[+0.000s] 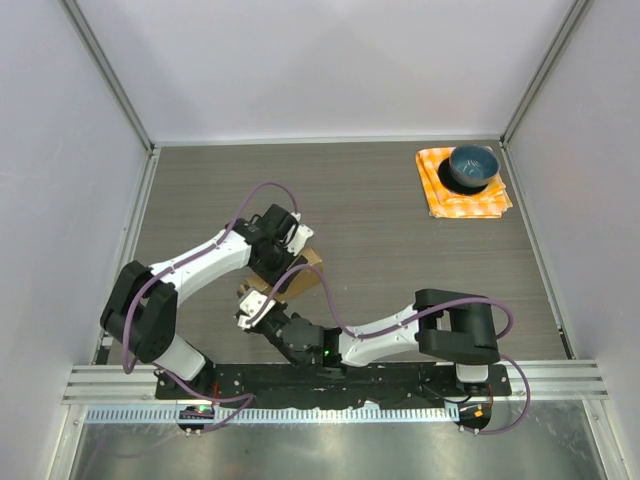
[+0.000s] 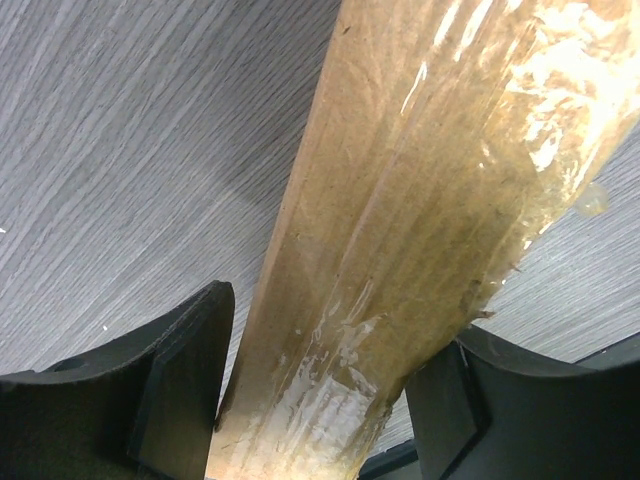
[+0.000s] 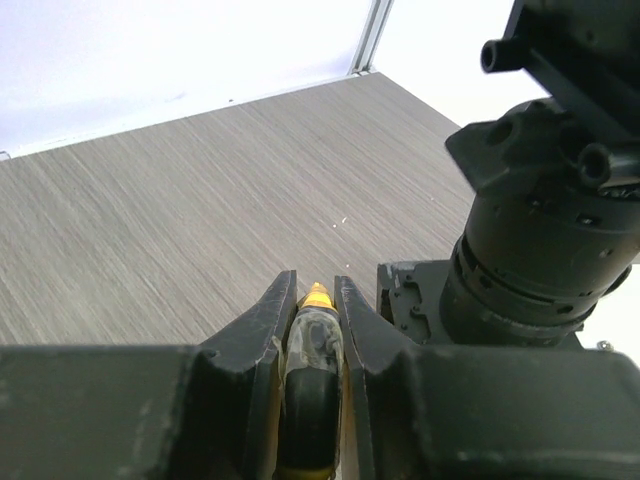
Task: Unpack the express box
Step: Cut the express box at the center of the board.
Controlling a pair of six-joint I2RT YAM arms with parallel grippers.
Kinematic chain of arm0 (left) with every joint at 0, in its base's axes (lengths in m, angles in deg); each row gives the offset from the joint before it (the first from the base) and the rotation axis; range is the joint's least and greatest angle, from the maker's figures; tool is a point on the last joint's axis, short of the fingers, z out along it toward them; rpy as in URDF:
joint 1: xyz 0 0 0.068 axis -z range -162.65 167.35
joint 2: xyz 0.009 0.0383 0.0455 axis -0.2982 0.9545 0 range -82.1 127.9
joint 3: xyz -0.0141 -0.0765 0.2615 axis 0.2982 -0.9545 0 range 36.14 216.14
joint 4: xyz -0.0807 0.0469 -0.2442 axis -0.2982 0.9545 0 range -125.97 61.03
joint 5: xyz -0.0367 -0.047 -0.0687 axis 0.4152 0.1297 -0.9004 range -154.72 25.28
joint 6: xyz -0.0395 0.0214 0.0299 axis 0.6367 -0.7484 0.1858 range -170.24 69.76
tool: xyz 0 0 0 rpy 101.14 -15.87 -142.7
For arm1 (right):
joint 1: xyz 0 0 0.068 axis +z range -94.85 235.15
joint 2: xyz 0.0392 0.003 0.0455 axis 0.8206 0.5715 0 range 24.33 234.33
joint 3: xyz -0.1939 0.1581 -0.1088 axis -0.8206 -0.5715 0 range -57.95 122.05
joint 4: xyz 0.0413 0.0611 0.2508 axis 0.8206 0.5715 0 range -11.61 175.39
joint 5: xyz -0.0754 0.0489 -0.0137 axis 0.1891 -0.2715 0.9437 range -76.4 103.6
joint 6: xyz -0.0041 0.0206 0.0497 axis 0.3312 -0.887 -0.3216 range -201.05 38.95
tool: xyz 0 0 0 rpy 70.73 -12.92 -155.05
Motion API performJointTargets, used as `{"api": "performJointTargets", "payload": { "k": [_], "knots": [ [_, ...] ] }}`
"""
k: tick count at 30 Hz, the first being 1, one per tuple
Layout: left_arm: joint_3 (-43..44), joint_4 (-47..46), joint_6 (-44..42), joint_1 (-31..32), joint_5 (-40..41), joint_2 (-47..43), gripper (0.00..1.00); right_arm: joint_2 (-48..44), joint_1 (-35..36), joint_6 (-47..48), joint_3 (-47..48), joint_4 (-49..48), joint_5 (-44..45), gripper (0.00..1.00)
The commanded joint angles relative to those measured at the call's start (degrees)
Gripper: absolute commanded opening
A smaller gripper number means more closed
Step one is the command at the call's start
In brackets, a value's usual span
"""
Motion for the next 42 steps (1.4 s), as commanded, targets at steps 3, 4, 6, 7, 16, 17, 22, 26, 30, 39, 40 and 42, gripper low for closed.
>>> {"api": "performJointTargets", "payload": {
  "k": [3, 4, 6, 7, 16, 17, 22, 26, 30, 39, 40, 42],
  "knots": [
    [0.13, -1.03, 2.19, 0.2, 0.0, -2.51, 0.71, 0.68, -2.61, -1.92, 2.83, -3.66, -1.3, 0.01],
    [0.13, -1.04, 2.19, 0.29, -0.26, -2.86, 0.72, 0.59, -2.78, -2.19, 3.0, -3.3, -1.48, 0.01],
    [0.21, -0.86, 2.02, 0.2, -0.35, -2.95, 0.73, 1.03, -3.05, -3.24, 3.01, -1.82, -1.57, 0.01],
    [0.39, -0.69, 2.01, 0.2, -0.44, -3.21, 0.79, 1.29, -3.13, -3.51, 2.92, -1.46, -1.48, 0.01],
    [4.17, 4.93, -1.23, 0.2, -2.28, -7.08, 1.0, -1.07, -2.0, -6.32, 0.28, 1.35, -1.57, 0.01],
    [4.17, 5.2, -1.59, 0.11, -2.37, -7.86, 1.0, -1.34, -1.91, -6.15, 0.28, 1.53, -1.66, 0.01],
    [2.51, 5.82, -3.34, 0.2, -2.55, -7.7, 1.0, -0.82, -1.47, -6.15, 1.25, 2.68, -1.75, 0.01],
    [0.4, 4.86, -4.75, 0.11, -2.03, -7.61, 1.0, -0.38, -1.46, -6.06, 1.25, 2.59, -0.96, 0.01],
    [-0.66, 3.89, -5.37, 0.11, -1.67, -7.87, 0.96, -0.29, -1.38, -4.83, 1.25, 1.63, -0.17, 0.01],
    [0.48, 4.94, -4.67, 0.2, -1.41, -6.64, 0.84, 1.73, -1.73, -1.22, 3.09, -1.8, 0.8, 0.01],
    [0.57, 4.94, -4.32, 0.2, -1.41, -6.64, 0.84, 2.08, -1.9, -1.22, 3.09, -2.15, 0.89, 0.01],
    [0.66, 5.12, -3.79, 0.2, -1.58, -6.29, 0.81, 2.26, -1.99, -1.49, 3.18, -2.16, 0.8, 0.01]
  ]
}}
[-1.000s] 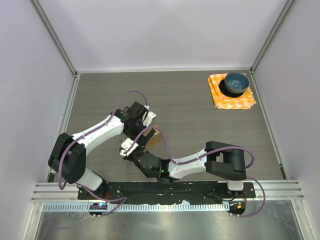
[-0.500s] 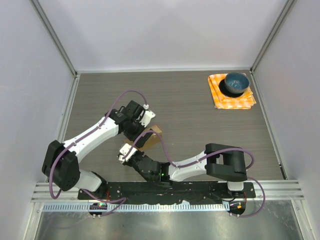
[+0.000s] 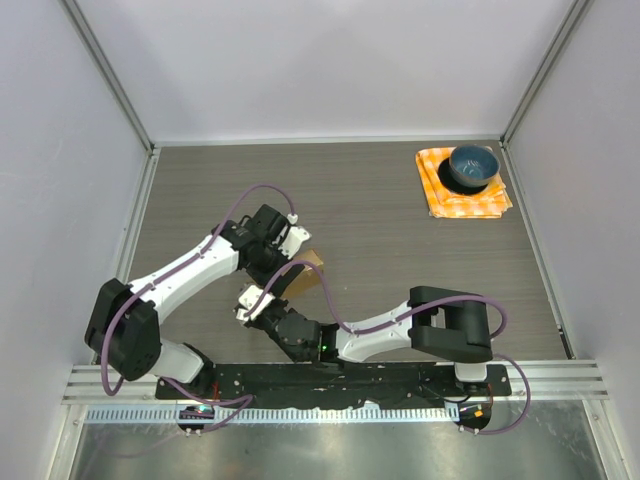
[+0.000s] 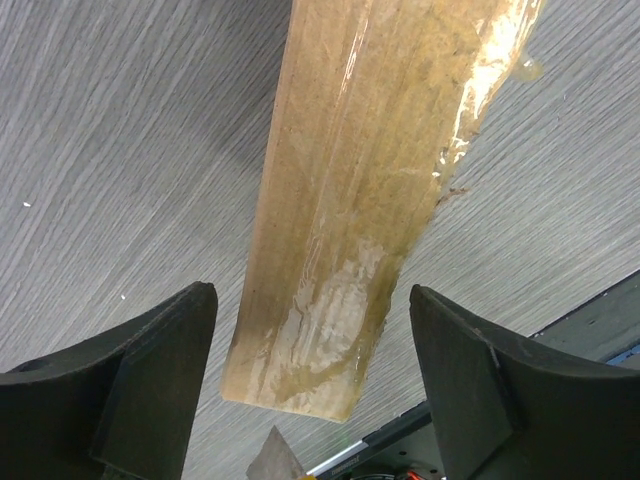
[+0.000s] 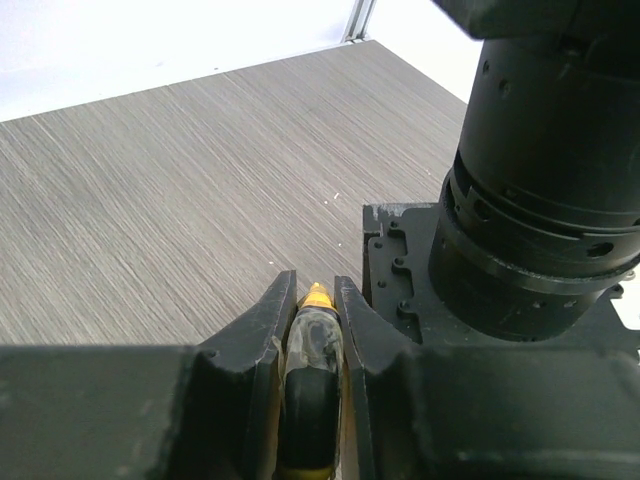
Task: Unpack the express box
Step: Cut the express box at the center of the board.
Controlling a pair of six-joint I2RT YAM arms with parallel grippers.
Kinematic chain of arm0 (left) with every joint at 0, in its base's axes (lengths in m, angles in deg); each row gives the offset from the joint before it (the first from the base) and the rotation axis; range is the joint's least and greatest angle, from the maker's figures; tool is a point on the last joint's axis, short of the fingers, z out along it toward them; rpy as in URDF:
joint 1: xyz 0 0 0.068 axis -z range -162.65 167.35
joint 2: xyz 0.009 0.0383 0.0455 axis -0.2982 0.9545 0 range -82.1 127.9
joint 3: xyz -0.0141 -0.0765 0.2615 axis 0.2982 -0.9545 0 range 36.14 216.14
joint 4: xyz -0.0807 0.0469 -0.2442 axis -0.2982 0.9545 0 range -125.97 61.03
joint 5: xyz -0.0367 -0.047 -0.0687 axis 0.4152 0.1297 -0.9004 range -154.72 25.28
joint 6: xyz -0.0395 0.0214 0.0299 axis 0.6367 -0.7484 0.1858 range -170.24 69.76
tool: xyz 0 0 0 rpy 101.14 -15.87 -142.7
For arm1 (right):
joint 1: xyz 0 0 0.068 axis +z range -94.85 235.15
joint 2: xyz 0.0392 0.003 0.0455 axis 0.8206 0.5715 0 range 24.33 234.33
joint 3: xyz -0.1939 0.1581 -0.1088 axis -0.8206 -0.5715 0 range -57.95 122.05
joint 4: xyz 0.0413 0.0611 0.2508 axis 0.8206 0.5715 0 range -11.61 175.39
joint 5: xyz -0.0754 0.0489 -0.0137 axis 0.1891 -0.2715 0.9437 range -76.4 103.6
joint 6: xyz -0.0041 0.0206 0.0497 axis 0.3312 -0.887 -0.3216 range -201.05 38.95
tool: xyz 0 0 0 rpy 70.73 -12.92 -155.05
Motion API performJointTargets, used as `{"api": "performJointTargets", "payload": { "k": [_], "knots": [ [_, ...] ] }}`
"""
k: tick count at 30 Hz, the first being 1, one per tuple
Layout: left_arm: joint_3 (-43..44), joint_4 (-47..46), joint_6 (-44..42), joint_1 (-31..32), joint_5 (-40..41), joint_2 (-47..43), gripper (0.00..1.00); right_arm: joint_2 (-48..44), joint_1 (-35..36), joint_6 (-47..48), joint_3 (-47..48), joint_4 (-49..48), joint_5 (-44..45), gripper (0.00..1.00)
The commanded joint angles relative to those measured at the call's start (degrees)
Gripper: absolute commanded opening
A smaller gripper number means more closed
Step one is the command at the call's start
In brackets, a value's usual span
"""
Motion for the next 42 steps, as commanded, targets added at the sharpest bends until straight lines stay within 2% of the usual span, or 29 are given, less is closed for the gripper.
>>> {"api": "performJointTargets", "payload": {
  "k": [1, 13, 28, 33, 35, 42],
  "knots": [
    [1.2, 0.61, 1.06, 0.09, 0.03, 0.4, 0.8, 0.69, -0.42, 0.31, 2.37, -4.89, 1.24, 0.01],
    [0.76, 0.26, 1.77, 0.09, 0.03, 0.57, 0.76, 0.95, -0.6, -2.6, 1.76, -2.08, 2.03, 0.01],
    [0.15, -0.35, 2.12, 0.0, 0.12, 0.4, 0.75, 1.13, -0.6, -10.6, 0.88, 3.02, 2.73, 0.01],
    [0.15, -0.35, 2.03, 0.09, 0.47, 0.05, 0.74, 1.74, -0.51, -10.42, 4.04, 9.42, 4.93, 0.01],
    [-0.03, -0.44, 1.86, 0.09, 0.65, -0.04, 0.74, 2.18, -0.42, -11.21, 6.75, 15.72, 5.72, 0.01],
    [-0.73, -0.88, 1.42, 0.09, 1.26, -0.04, 0.72, 1.4, 0.55, -15.5, 8.96, 28.49, 6.34, 0.01]
  ]
}}
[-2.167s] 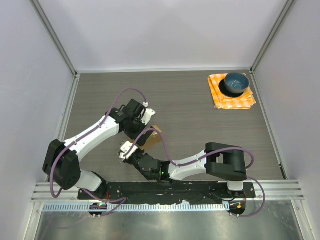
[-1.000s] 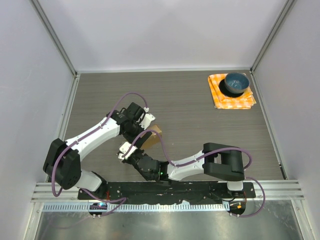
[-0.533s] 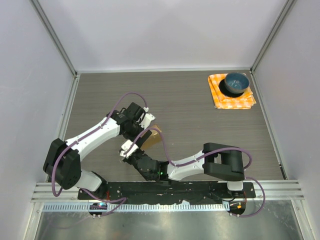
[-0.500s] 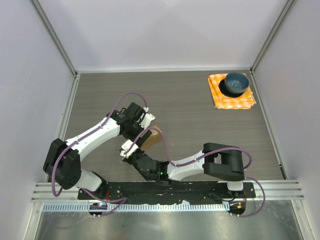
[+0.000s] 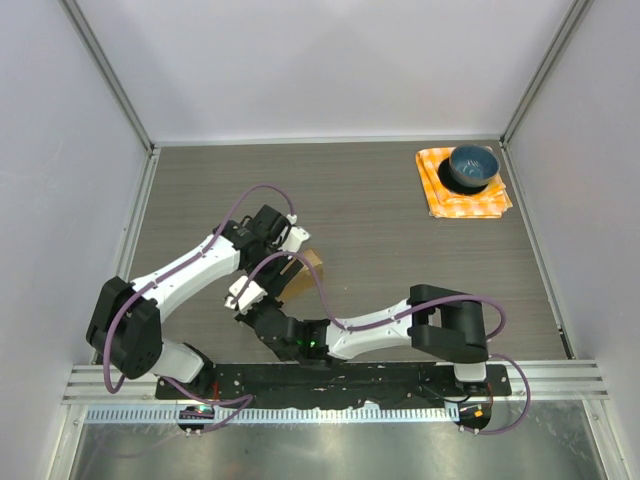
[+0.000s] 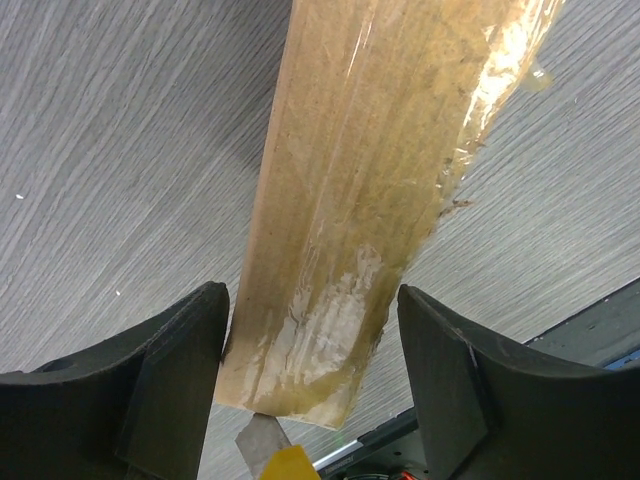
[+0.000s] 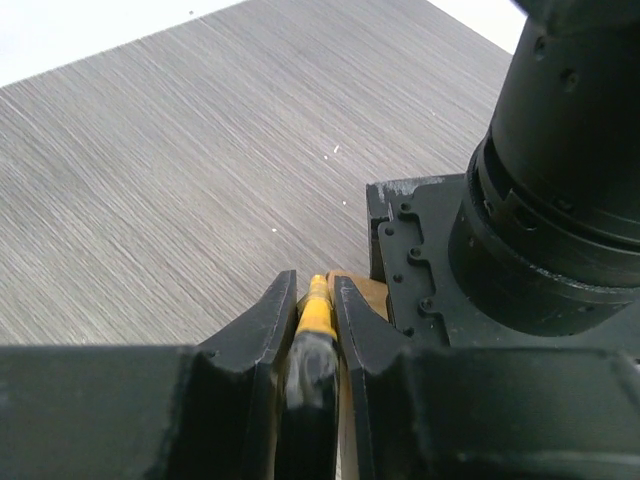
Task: Unpack the express box
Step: Cut the express box at the center of the board.
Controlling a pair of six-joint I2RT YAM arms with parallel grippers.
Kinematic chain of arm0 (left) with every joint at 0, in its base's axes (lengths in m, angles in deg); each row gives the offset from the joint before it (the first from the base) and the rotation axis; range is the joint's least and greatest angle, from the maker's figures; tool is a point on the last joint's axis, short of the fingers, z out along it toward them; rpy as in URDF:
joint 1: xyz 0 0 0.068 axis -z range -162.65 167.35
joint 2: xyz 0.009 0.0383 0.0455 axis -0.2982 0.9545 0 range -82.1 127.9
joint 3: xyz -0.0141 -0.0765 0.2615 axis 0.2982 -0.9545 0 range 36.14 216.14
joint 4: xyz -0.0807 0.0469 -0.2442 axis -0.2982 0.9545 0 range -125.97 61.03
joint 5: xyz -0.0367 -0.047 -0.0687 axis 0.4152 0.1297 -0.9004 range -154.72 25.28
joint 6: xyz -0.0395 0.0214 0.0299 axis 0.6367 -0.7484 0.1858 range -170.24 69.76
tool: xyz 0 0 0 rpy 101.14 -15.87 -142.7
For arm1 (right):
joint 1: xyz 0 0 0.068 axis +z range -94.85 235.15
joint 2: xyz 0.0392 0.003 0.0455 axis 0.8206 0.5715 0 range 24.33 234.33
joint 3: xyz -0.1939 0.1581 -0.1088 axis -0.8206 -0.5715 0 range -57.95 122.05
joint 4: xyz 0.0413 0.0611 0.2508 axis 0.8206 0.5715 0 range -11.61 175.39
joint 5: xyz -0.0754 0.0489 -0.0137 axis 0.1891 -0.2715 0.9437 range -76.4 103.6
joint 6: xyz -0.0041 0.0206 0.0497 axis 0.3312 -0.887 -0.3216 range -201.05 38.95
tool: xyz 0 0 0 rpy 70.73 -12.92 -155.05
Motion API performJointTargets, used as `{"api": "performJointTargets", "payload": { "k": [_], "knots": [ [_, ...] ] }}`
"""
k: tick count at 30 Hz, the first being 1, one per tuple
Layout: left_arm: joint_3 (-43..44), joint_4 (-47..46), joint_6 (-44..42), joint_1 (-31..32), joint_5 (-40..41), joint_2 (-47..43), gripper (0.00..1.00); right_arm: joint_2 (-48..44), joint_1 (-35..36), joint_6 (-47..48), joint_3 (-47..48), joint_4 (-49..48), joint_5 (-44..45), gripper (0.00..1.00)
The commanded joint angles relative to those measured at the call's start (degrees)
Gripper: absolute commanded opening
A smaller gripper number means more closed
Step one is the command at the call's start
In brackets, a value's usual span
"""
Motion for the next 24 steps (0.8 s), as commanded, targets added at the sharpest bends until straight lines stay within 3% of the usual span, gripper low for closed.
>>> {"api": "performJointTargets", "payload": {
  "k": [1, 13, 24],
  "knots": [
    [-0.64, -0.84, -0.09, 0.0, 1.0, -1.07, 0.72, -0.31, 0.55, -5.7, 1.49, 13.51, 1.22, 0.01],
    [-1.52, -1.19, -1.06, 0.0, 1.97, -1.68, 0.7, -4.27, 2.3, -11.59, 2.28, 25.73, 0.69, 0.01],
    [-2.66, -1.1, -1.93, 0.09, 0.74, -2.65, 0.66, -7.25, 1.78, -7.56, 3.33, 30.57, -4.57, 0.01]
  ]
}}
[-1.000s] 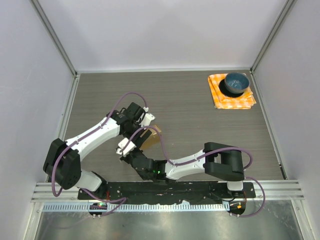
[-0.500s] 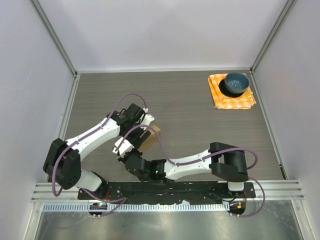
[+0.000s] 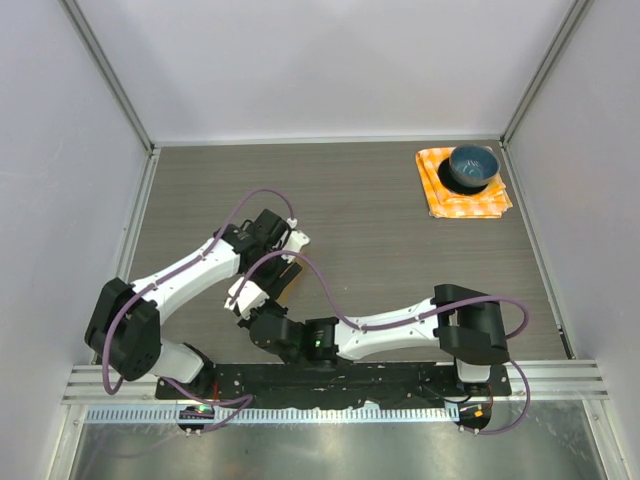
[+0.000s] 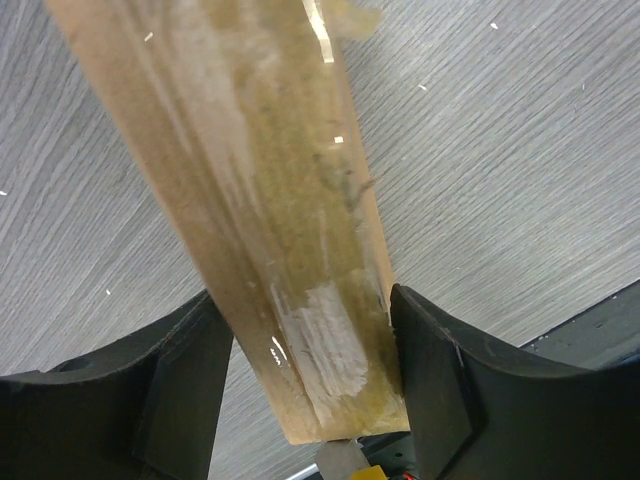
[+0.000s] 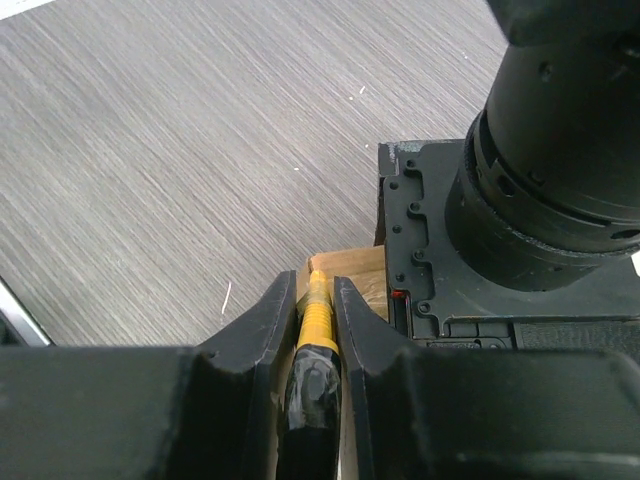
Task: Unpack the express box
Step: Cut the express box at the center of the board.
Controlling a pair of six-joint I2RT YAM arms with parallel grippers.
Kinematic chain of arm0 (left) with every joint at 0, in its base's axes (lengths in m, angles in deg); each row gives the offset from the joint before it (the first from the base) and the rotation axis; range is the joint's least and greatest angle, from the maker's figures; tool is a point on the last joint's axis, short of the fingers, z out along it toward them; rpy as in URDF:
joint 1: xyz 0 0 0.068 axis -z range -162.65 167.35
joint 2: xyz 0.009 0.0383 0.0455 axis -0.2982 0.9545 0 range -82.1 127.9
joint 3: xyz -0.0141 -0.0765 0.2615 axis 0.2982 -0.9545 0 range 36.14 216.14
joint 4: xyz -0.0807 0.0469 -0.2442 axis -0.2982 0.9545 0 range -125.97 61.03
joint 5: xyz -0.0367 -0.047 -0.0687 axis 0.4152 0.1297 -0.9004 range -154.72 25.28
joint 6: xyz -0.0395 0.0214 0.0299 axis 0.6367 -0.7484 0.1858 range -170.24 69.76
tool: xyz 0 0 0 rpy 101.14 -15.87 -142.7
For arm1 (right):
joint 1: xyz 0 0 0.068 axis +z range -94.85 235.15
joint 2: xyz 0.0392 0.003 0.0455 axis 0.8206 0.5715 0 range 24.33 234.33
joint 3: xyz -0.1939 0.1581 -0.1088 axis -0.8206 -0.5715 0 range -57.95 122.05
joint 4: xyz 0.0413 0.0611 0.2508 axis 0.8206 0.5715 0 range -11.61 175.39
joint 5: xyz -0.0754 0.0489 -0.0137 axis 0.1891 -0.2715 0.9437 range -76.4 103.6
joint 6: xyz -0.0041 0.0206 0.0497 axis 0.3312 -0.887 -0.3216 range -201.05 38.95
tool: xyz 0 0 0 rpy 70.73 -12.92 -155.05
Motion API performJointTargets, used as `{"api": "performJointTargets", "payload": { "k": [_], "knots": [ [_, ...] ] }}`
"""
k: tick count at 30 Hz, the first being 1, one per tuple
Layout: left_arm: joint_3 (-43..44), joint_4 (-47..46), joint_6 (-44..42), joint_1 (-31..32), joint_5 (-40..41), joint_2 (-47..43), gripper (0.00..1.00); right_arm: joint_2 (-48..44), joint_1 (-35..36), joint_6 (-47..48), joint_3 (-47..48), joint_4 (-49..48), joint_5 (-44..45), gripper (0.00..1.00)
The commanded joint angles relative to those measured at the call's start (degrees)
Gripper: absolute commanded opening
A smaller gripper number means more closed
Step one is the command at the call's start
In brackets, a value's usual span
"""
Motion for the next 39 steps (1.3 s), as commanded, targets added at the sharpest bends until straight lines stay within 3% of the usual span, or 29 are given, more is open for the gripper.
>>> {"api": "performJointTargets", "payload": {
  "k": [1, 22, 39],
  "knots": [
    [-0.79, -0.27, -1.67, -0.02, -0.33, -2.32, 0.66, -1.94, -0.25, 1.91, 0.52, 9.78, -4.66, 0.01],
    [-1.84, 0.96, -6.07, 0.07, 0.28, -1.8, 0.56, -7.83, -2.63, 3.49, 0.52, 15.86, -10.65, 0.01],
    [-1.84, 0.87, -7.39, 1.39, 3.89, -2.06, 0.55, -9.51, -2.54, 2.35, 0.43, 19.81, -11.62, 0.01]
  ]
}}
